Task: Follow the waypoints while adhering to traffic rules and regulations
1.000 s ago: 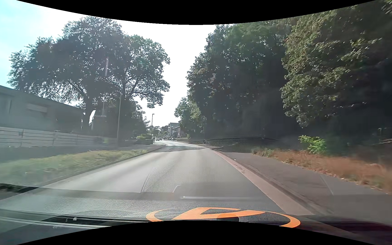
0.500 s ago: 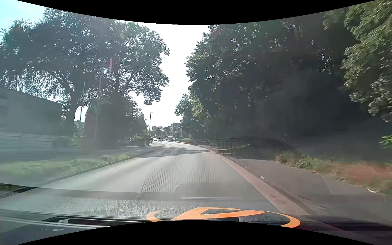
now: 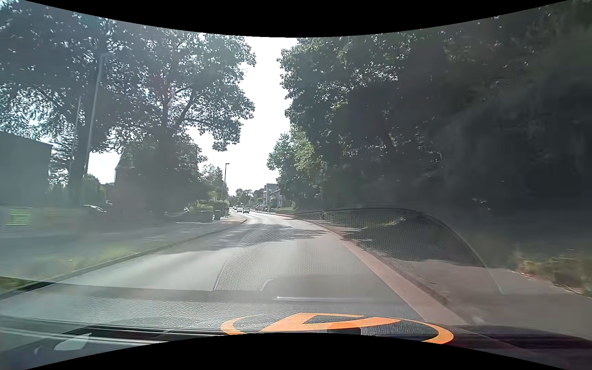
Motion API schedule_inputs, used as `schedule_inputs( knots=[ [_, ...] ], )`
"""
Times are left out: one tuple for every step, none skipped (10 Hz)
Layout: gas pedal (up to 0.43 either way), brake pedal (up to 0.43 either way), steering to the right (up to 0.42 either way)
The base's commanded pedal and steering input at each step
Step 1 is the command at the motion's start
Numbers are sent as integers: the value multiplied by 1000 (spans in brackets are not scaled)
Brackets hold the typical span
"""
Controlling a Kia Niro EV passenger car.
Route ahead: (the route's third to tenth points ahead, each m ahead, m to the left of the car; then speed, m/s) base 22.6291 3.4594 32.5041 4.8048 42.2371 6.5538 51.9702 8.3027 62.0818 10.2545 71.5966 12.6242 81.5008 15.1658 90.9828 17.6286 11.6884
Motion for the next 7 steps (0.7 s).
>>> schedule_inputs(
  knots=[
    [130, 0, -22],
    [130, 0, -22],
    [130, 0, -23],
    [130, 0, -22],
    [130, 0, -23],
    [130, 0, -23],
    [130, 0, -23]
  ],
)
